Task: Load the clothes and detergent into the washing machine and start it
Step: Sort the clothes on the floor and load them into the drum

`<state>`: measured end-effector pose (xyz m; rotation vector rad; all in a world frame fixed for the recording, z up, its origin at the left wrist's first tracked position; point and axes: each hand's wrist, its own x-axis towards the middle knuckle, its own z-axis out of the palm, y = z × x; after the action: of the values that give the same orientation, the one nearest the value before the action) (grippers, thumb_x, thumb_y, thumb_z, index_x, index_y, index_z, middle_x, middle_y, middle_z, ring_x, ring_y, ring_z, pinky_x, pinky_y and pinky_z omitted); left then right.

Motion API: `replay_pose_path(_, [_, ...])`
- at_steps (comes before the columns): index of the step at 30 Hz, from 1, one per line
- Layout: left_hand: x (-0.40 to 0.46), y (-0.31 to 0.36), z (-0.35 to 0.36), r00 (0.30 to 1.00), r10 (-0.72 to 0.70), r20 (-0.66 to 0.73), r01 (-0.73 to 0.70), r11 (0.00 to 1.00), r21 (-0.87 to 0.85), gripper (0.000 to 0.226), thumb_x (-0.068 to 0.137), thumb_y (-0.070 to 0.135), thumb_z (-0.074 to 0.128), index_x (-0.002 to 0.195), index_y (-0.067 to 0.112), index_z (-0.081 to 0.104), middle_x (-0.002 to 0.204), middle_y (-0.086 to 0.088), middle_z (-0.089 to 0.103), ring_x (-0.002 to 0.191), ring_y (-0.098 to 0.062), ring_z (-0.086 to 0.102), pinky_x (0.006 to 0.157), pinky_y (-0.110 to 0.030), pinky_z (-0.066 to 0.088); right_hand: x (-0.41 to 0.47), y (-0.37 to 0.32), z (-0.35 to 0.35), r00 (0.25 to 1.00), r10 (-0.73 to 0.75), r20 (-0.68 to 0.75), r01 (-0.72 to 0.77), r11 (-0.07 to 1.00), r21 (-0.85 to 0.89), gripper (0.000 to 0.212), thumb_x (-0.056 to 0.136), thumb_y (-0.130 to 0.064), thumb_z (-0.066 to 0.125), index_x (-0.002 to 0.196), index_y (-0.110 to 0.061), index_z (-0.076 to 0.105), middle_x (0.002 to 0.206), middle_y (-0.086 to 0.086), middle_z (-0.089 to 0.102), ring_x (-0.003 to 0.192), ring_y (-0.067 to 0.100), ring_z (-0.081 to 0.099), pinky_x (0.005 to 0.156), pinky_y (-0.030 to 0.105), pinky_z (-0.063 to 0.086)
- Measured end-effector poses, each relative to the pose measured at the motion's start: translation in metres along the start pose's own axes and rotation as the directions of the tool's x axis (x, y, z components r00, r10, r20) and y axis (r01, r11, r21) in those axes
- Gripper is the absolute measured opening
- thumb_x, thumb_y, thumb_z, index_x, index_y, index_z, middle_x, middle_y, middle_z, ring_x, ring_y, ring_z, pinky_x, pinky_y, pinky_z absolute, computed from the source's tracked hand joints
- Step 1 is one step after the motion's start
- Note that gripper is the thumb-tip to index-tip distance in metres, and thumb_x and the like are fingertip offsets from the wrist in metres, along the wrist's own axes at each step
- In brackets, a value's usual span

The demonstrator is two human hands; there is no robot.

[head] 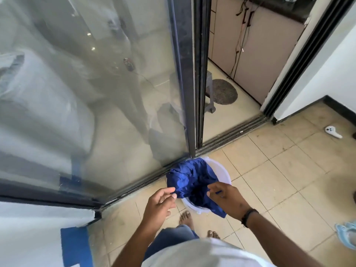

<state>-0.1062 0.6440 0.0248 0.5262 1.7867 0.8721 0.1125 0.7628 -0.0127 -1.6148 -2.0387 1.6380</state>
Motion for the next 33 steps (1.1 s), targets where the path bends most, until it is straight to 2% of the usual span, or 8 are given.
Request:
replay_pose_path(10, [0.144,-0.033,0.030,0.949,-0.227,0.219,0.165,0.949,0.268,0.012,0.096,0.021,0.062,0.101,0.020,0.073,0.097,-0.006,0.075,0.075,-0.014,0.066,0.055,-0.016,0.044,0.081,0.030,0.023,0.969,0.232,-0.087,-0.223,0.970,0.099,0.024,0.094,-0.030,0.064,0.118,-0.026,0.064,0.110,-0.006,0.066,0.089,-0.002,0.062,0.068,0.007,0.043])
replay_pose_path(15, [0.225,-0.127,0.029,0.891,-0.419,0.174,0.257,0.783,0.566,0.014,0.091,0.028,0.067,0.096,0.019,0.077,0.102,-0.006,0.076,0.097,-0.027,0.070,0.084,-0.034,0.056,0.145,0.120,0.089,0.918,0.396,0.019,-0.393,0.915,-0.090,0.042,0.090,-0.031,0.066,0.129,-0.019,0.059,0.124,0.006,0.060,0.111,0.025,0.061,0.094,0.030,0.046])
replay_pose_path(18, [0.266,-0.181,0.031,0.866,-0.483,0.130,0.299,0.709,0.639,0.028,0.089,0.037,0.067,0.100,0.014,0.078,0.104,-0.013,0.075,0.101,-0.033,0.068,0.087,-0.036,0.054,0.172,0.181,0.127,0.866,0.484,0.126,-0.431,0.850,-0.302,0.048,0.089,-0.038,0.059,0.134,-0.023,0.053,0.135,0.010,0.053,0.123,0.031,0.051,0.100,0.038,0.045])
replay_pose_path(22, [0.304,-0.250,0.033,0.852,-0.514,0.095,0.380,0.734,0.562,0.052,0.057,0.060,0.060,0.084,0.020,0.078,0.090,-0.011,0.076,0.093,-0.033,0.071,0.089,-0.045,0.057,0.194,0.234,0.154,0.900,0.419,0.124,-0.257,0.738,-0.624,0.057,0.092,-0.043,0.054,0.145,-0.025,0.040,0.147,0.011,0.036,0.138,0.033,0.030,0.103,0.046,0.041])
replay_pose_path(25, [0.325,-0.274,0.037,0.797,-0.602,0.043,0.508,0.708,0.490,0.040,0.077,0.055,0.067,0.084,0.016,0.075,0.079,-0.010,0.072,0.068,-0.024,0.071,0.065,-0.034,0.058,0.214,0.255,0.164,0.931,0.335,0.145,-0.133,0.682,-0.719,0.062,0.092,-0.044,0.055,0.146,-0.021,0.037,0.153,0.013,0.031,0.144,0.035,0.022,0.110,0.051,0.032])
replay_pose_path(28, [0.367,-0.285,0.045,0.691,-0.718,-0.082,0.723,0.685,0.092,0.049,0.100,0.059,0.044,0.092,0.016,0.065,0.078,-0.002,0.067,0.061,-0.016,0.065,0.058,-0.026,0.048,0.238,0.272,0.167,0.838,0.477,0.265,-0.165,0.684,-0.711,0.051,0.090,-0.045,0.054,0.135,-0.022,0.044,0.140,0.007,0.049,0.132,0.031,0.038,0.108,0.051,0.034])
replay_pose_path(30, [0.399,-0.282,0.049,0.694,-0.714,-0.097,0.706,0.700,-0.102,0.051,0.101,0.058,0.042,0.105,0.012,0.063,0.095,-0.005,0.070,0.078,-0.021,0.068,0.066,-0.033,0.052,0.251,0.274,0.163,0.768,0.540,0.345,-0.175,0.695,-0.697,0.044,0.088,-0.043,0.055,0.126,-0.022,0.050,0.130,0.004,0.055,0.123,0.030,0.047,0.101,0.048,0.040])
replay_pose_path(33, [0.433,-0.265,0.061,0.699,-0.705,-0.124,0.671,0.705,-0.229,0.028,0.104,0.038,0.052,0.108,0.012,0.063,0.107,-0.006,0.070,0.076,-0.018,0.067,0.058,-0.034,0.052,0.270,0.268,0.153,0.734,0.536,0.416,-0.089,0.684,-0.724,0.033,0.089,-0.043,0.054,0.115,-0.022,0.053,0.117,0.005,0.061,0.107,0.030,0.056,0.094,0.044,0.047])
